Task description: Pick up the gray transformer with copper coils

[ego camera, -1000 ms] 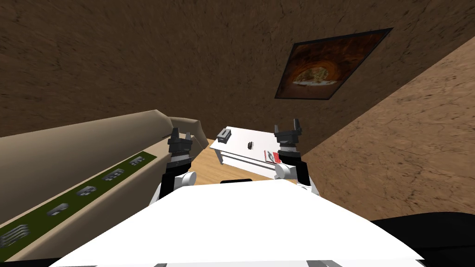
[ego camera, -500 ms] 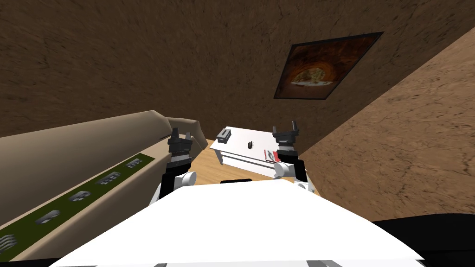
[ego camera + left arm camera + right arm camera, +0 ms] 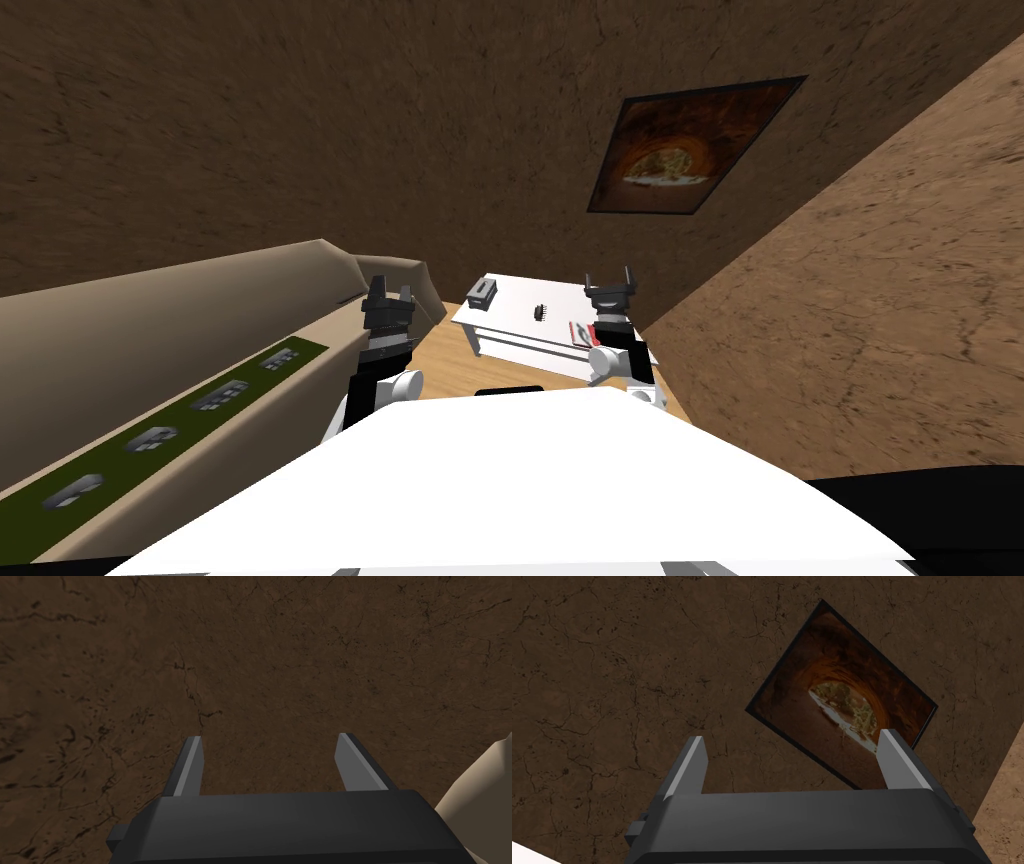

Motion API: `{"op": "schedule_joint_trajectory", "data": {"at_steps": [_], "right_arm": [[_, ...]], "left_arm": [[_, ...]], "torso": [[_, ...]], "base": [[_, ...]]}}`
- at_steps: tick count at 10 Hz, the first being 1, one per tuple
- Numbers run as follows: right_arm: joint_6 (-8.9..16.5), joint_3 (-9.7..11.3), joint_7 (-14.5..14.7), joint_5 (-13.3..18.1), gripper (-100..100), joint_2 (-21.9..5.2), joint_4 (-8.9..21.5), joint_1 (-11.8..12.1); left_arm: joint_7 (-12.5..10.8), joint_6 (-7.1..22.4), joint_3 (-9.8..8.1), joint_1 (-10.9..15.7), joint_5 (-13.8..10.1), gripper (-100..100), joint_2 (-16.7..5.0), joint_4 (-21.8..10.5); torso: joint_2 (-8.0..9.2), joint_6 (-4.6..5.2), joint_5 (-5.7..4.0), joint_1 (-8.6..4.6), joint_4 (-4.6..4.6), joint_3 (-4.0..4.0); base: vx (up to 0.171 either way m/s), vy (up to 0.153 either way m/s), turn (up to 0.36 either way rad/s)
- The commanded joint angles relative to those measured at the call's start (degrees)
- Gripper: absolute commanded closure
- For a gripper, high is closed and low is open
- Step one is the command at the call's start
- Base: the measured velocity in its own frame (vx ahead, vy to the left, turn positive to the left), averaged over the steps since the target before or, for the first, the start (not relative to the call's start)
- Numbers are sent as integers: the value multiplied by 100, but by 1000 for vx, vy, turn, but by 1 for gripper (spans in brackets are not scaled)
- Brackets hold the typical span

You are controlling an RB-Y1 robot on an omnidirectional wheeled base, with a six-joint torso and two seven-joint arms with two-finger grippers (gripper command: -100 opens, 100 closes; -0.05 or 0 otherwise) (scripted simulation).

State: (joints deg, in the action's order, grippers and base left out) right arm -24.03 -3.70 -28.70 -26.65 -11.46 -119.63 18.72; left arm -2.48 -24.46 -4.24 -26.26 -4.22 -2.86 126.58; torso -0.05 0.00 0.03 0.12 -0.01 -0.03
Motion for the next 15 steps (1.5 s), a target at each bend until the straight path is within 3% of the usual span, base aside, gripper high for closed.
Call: {"op": "schedule_joint_trajectory", "data": {"at_steps": [1, 4, 5, 6, 7, 8, 9, 10, 11, 14, 15], "right_arm": [[-2, 4, -191, -114, -100, -10, 120, -52], [29, 5, -685, -585, -100, -37, 577, -260], [29, 5, -740, -585, -100, -37, 577, -260], [52, 6, -960, -822, -100, -49, 819, -365], [52, 6, -1013, -822, -100, -49, 819, -365], [79, 6, -1249, -1057, -100, -60, 1069, -469], [79, 6, -1281, -1057, -100, -60, 1069, -469], [113, 5, -1518, -1289, -100, -69, 1326, -572], [113, 5, -1544, -1289, -100, -69, 1326, -572], [195, -1, -2042, -1739, -100, -75, 1830, -774], [195, -1, -2045, -1739, -100, -75, 1864, -774]], "left_arm": [[0, 0, 0, 0, 0, 0, 0, 0], [0, 0, 0, 0, 0, 0, 0, 0], [0, 0, 0, 0, 0, 0, 0, 0], [0, 0, 0, 0, 0, 0, 0, 0], [0, 0, 0, 0, 0, 0, 0, 0], [0, 0, 0, 0, 0, 0, 0, 0], [0, 0, 0, 0, 0, 0, 0, 0], [0, 0, 0, 0, 0, 0, 0, 0], [0, 0, 0, 0, 0, 0, 0, 0], [0, 0, 0, 0, 0, 0, 0, 0], [0, 0, 0, 0, 0, 0, 0, 0]], "torso": [[0, 0, 0, 0, 0, 0], [1, -1, 1, 2, 0, 1], [-1, -1, 0, 1, 0, -1], [0, -1, 1, -1, 0, 0], [-2, 0, 0, 0, -1, -1], [0, -2, 1, 1, 0, 0], [0, -1, 0, 1, 0, 0], [1, -1, 1, 1, 0, 0], [0, -1, 1, 3, 0, 0], [-2, -1, 0, -2, -1, -1], [-3, -1, 0, -1, -1, -2]], "base": [[2, 32, -38], [3, 41, -55], [7, 30, -34], [9, 35, -68], [4, 36, -31], [2, 37, -49], [2, 35, -34], [2, 45, -49], [5, 34, -30], [13, 31, -45], [9, 29, -20]]}}
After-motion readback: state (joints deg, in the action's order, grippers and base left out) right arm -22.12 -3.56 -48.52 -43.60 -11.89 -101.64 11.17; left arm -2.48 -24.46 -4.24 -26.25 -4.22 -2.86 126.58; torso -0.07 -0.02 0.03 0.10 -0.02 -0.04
